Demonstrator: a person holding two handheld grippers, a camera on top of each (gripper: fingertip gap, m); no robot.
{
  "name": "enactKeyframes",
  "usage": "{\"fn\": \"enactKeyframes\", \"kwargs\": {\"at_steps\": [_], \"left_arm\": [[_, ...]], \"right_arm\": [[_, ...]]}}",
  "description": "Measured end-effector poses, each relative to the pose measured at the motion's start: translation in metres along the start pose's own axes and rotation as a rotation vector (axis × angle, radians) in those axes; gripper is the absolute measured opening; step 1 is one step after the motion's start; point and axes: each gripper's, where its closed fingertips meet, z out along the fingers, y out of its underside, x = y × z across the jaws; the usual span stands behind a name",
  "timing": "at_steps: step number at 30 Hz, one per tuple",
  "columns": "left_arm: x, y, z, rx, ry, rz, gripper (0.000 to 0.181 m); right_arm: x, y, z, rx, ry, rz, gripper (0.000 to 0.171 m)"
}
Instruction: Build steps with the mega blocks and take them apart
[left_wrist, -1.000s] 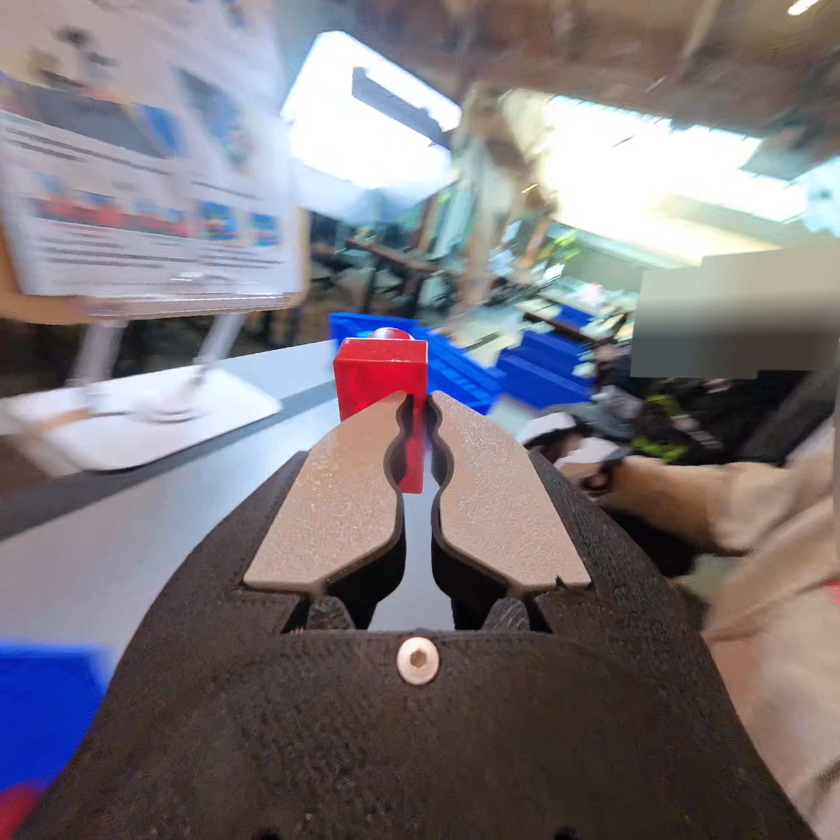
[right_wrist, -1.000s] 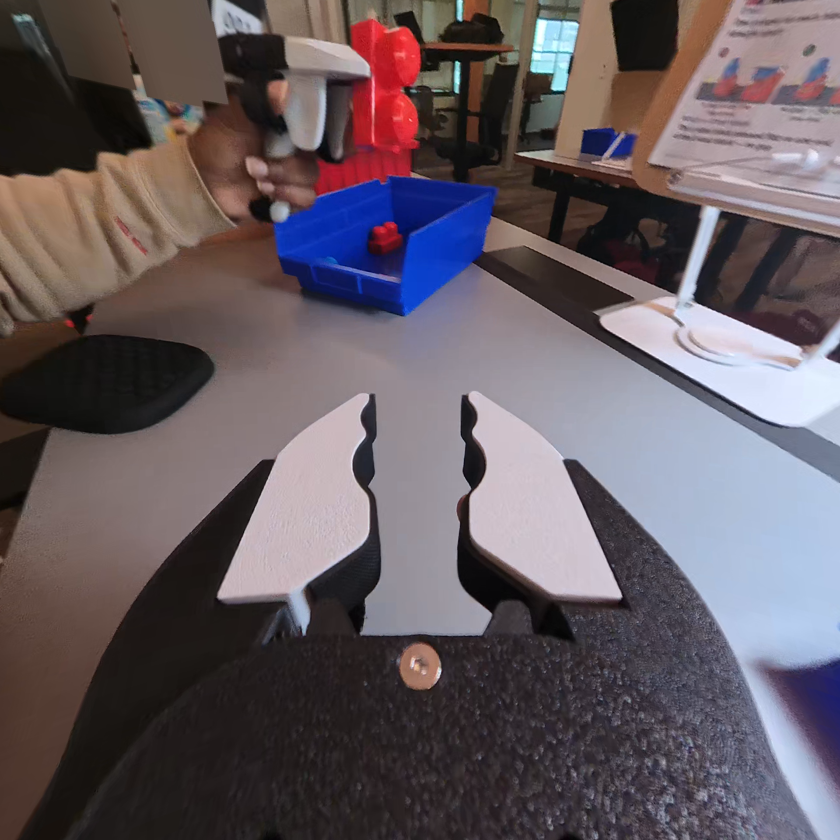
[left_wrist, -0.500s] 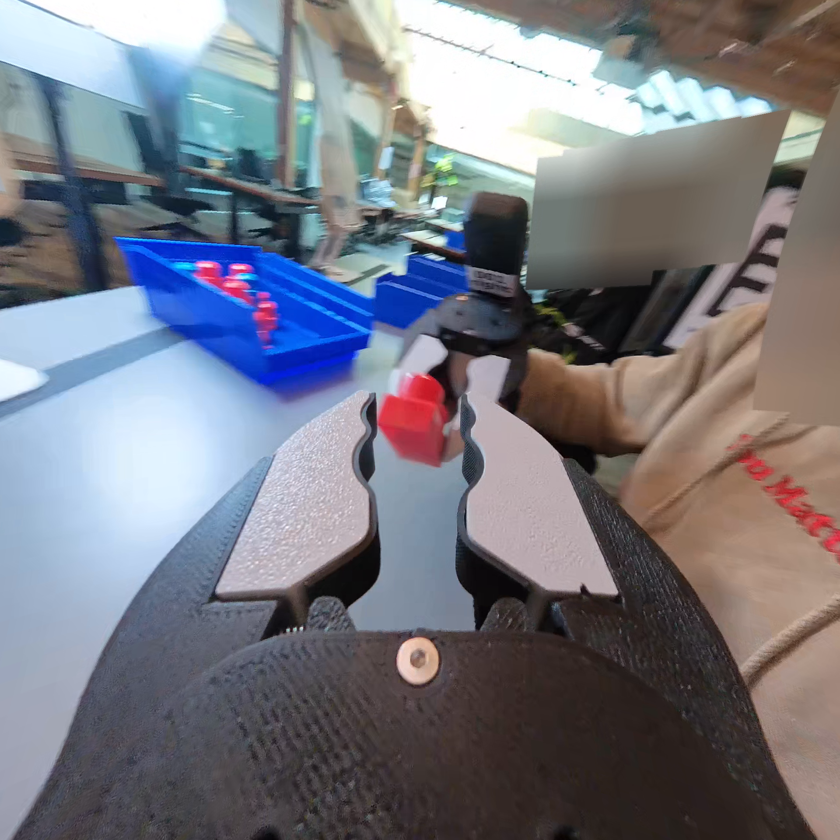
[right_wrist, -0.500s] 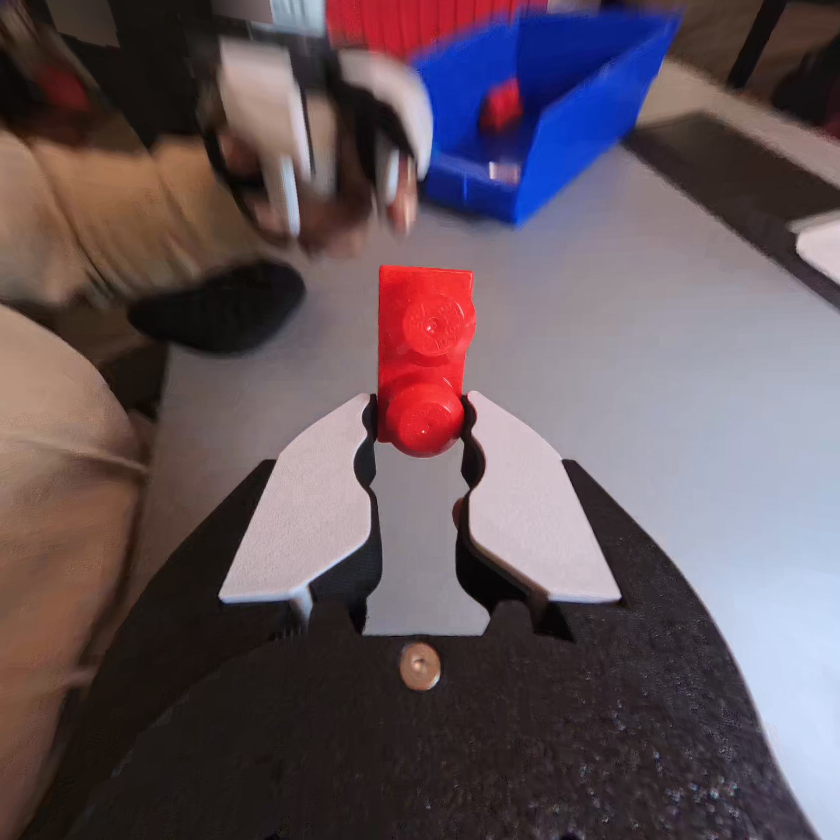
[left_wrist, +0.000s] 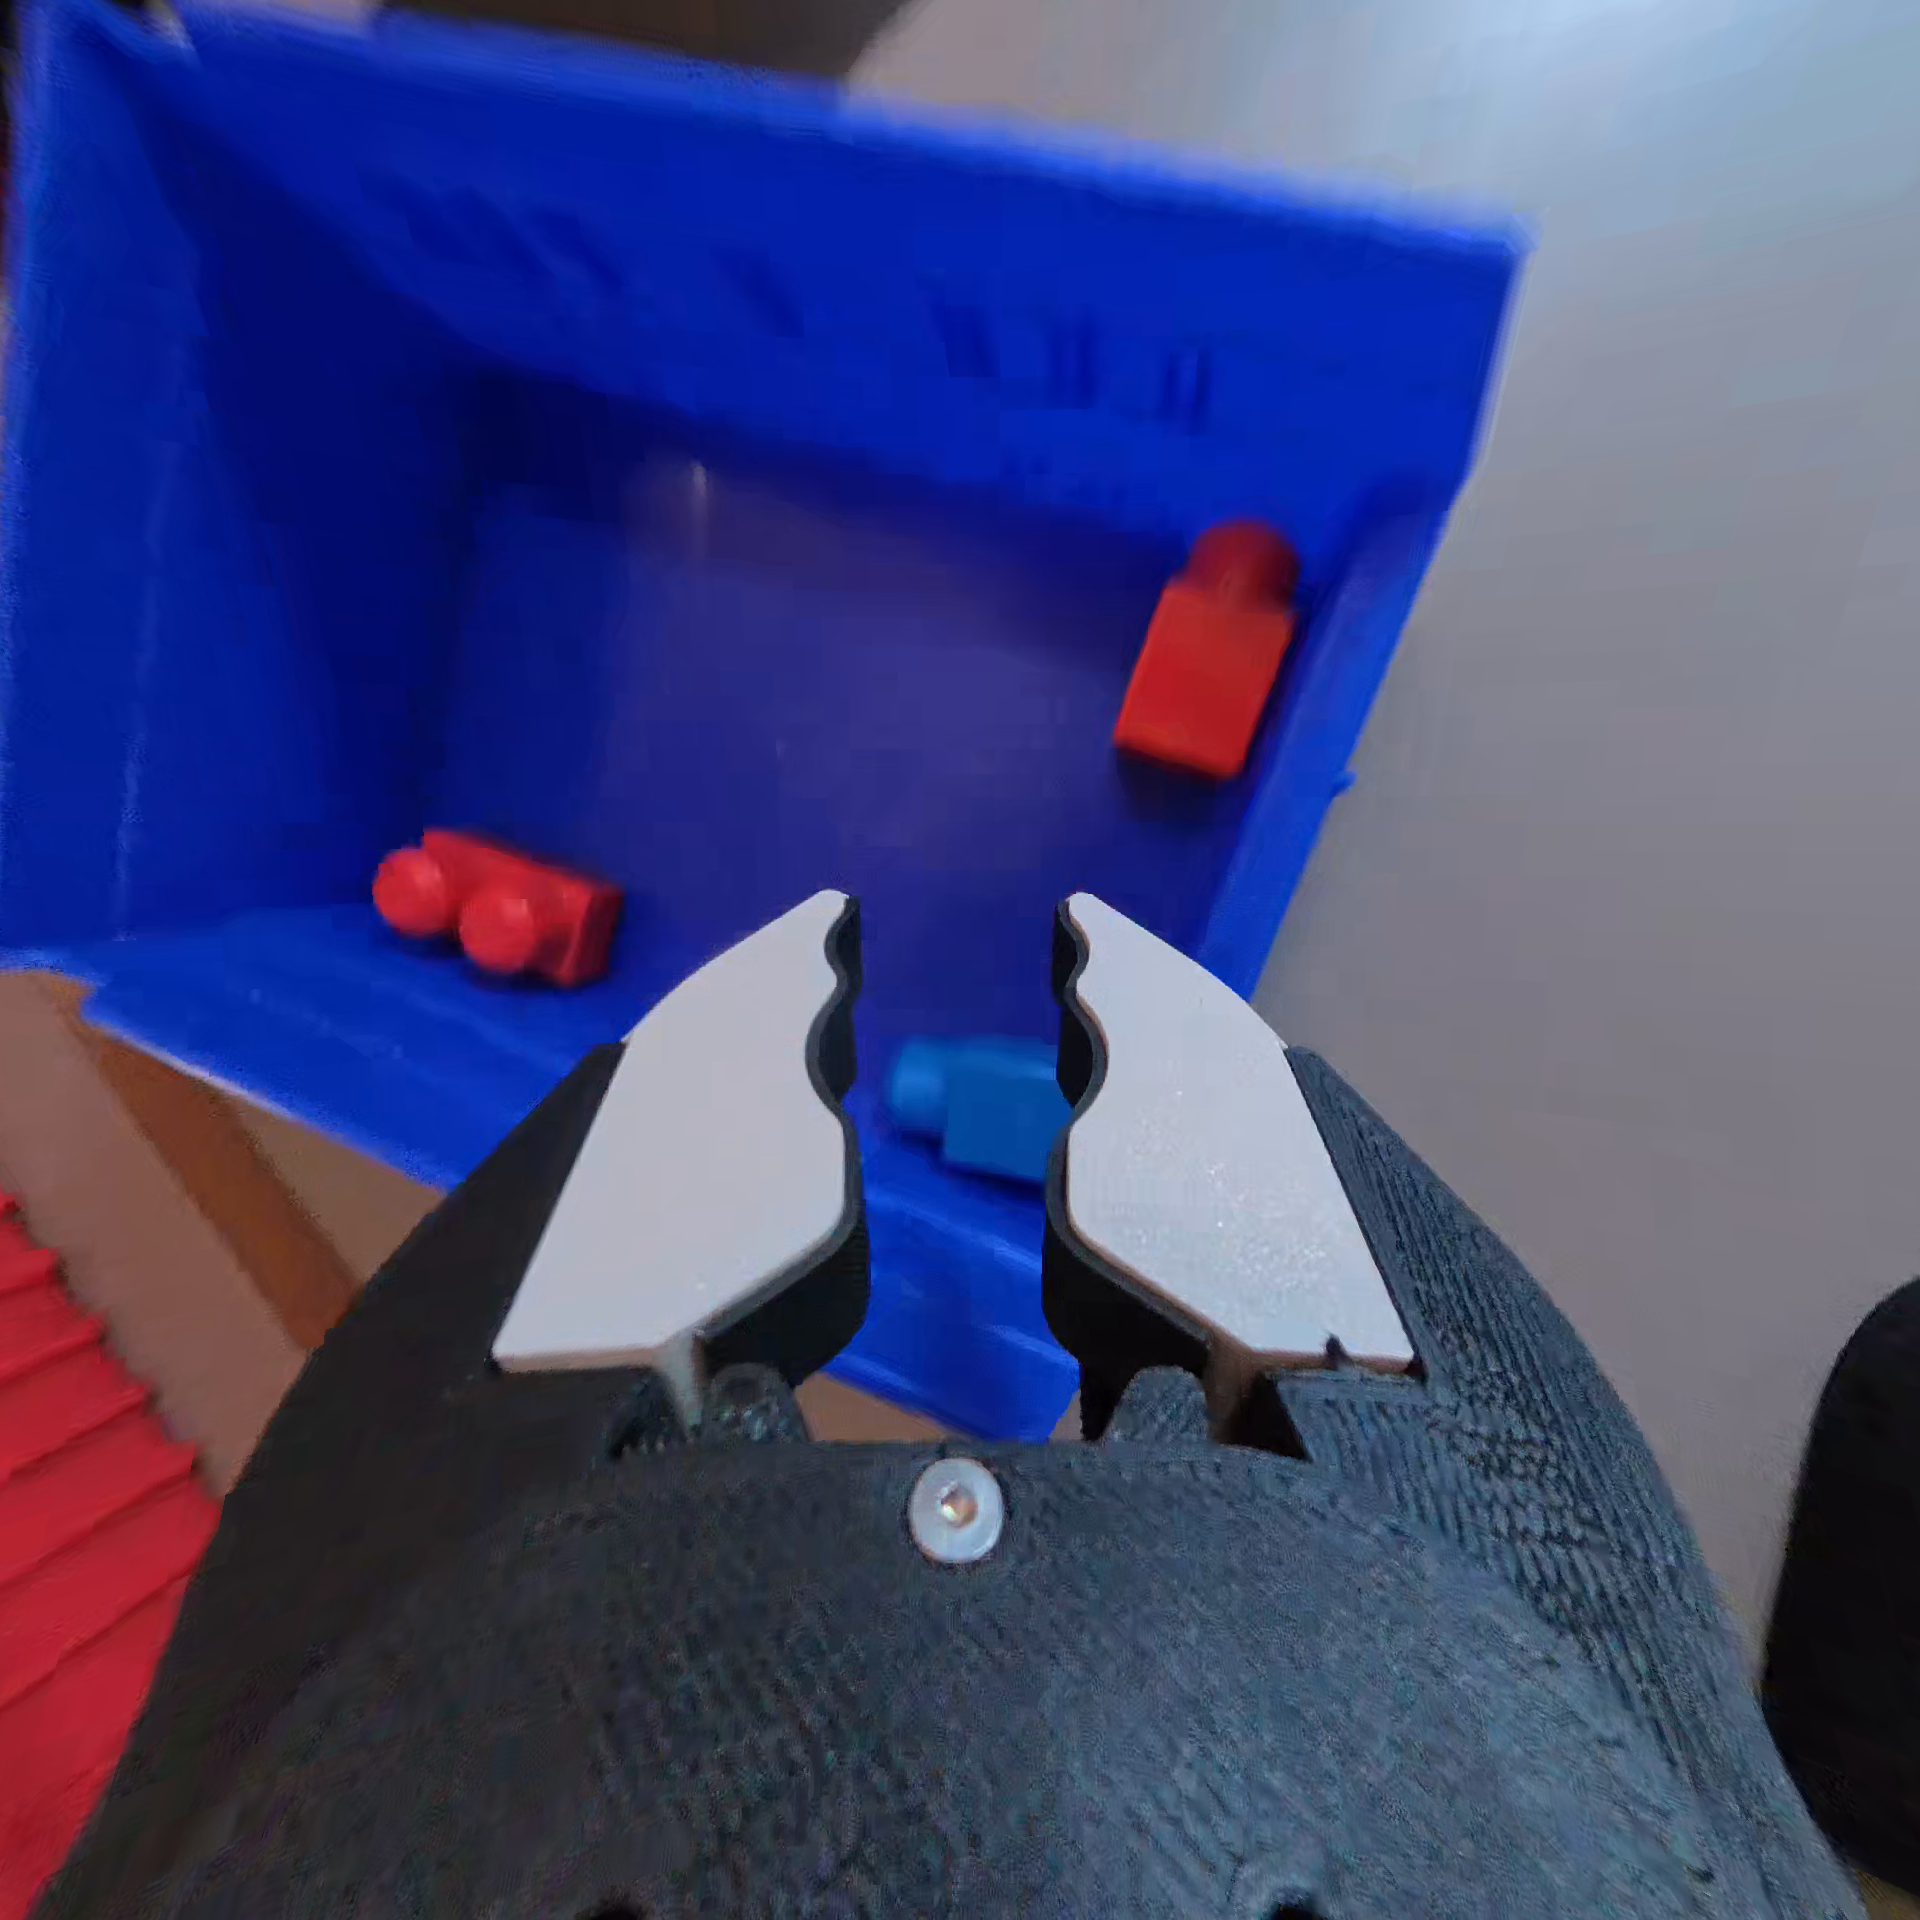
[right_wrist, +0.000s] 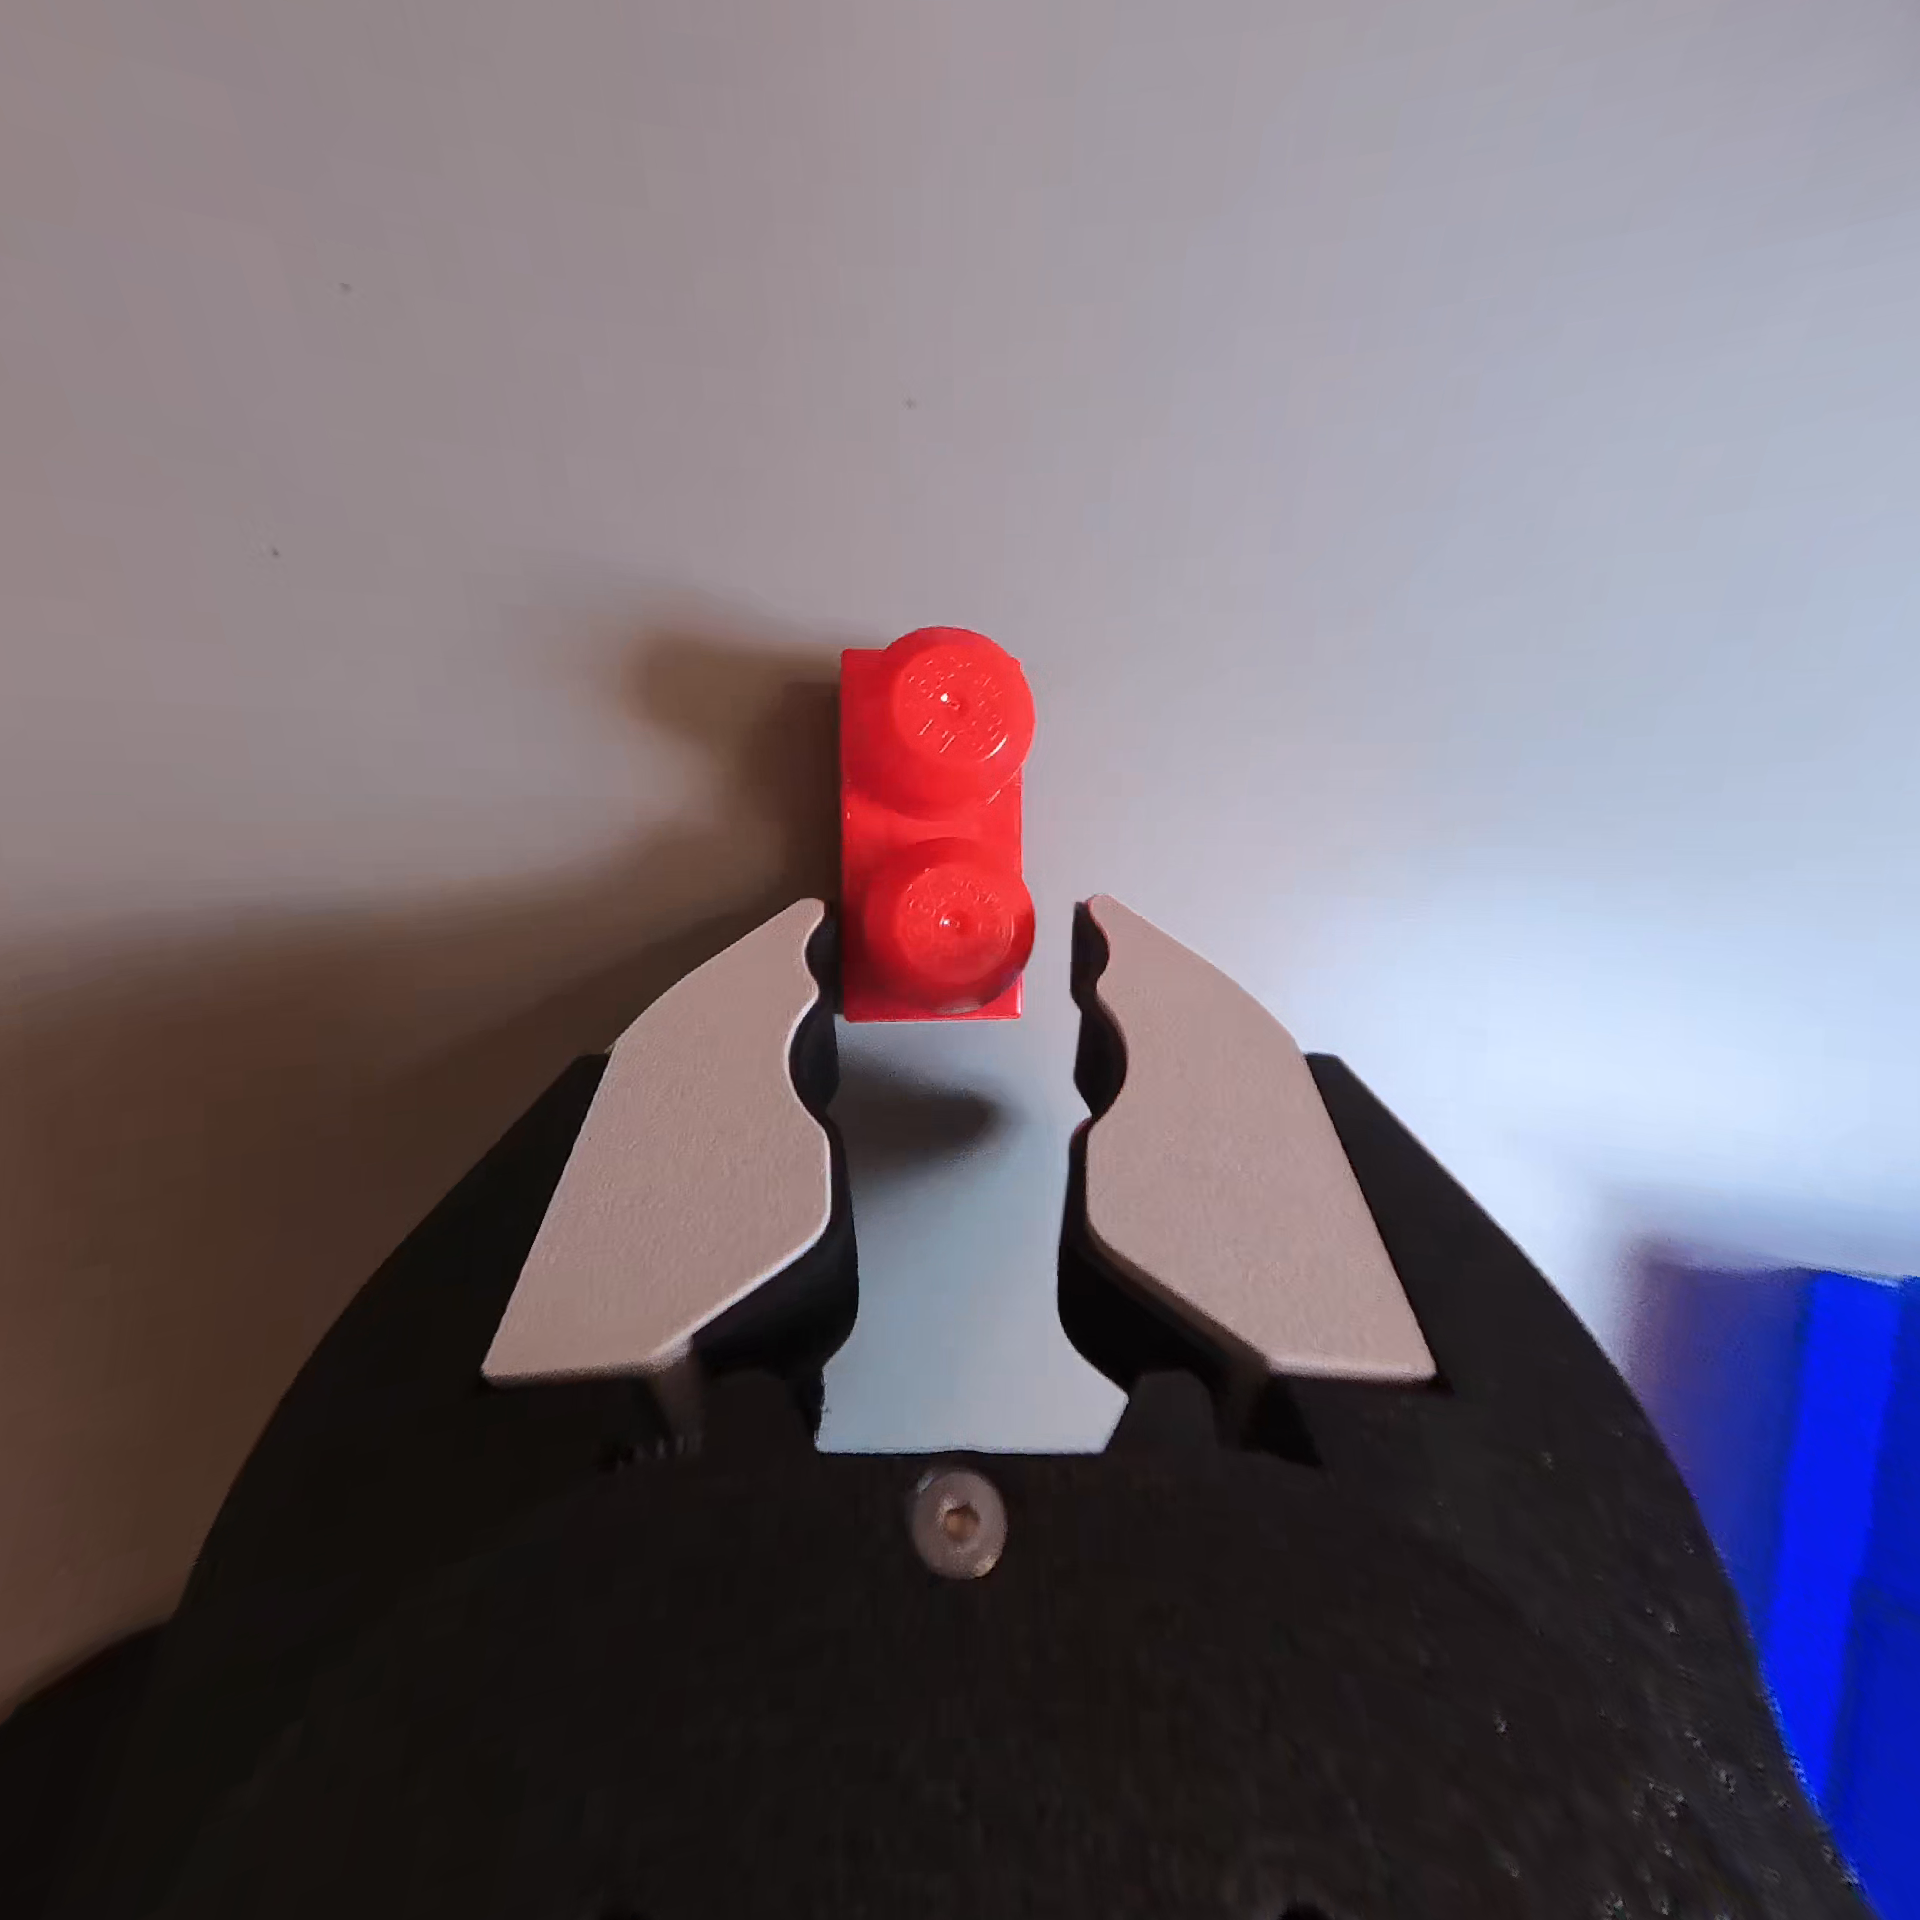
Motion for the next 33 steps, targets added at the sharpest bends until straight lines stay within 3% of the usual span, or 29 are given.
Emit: {"fn": "enactKeyframes", "kwargs": {"at_steps": [1,5,9,13,15,19,23,27,33], "left_arm": [[-0.003,0.016,0.008,-0.112,0.007,0.021,0.038],[-0.004,0.07,0.024,-0.508,0.073,0.166,0.047],[0.0,0.087,0.026,-0.675,0.14,0.314,0.051],[-0.003,0.09,0.03,-0.746,0.155,0.38,0.055],[-0.002,0.089,0.031,-0.752,0.173,0.398,0.045],[-0.022,0.055,0.051,-0.524,0.037,0.378,0.026],[-0.028,0.056,0.043,-0.501,0.035,0.406,0.036],[-0.02,0.075,0.026,-0.613,0.092,0.505,0.044],[-0.014,0.099,0.032,-0.85,0.075,0.785,0.053]], "right_arm": [[0.003,-0.003,-0.003,0.022,0.01,0.01,0.043],[0.012,-0.012,-0.013,0.094,0.048,0.039,0.042],[0.015,-0.016,-0.019,0.143,0.063,0.055,0.04],[0.017,-0.016,-0.02,0.159,0.067,0.062,0.04],[0.018,-0.017,-0.021,0.168,0.073,0.061,0.04],[0.02,-0.018,-0.024,0.187,0.085,0.065,0.038],[0.023,-0.017,-0.027,0.199,0.095,0.071,0.038],[0.024,-0.018,-0.028,0.219,0.09,0.07,0.038],[0.025,-0.016,-0.026,0.212,0.094,0.064,0.038]]}}
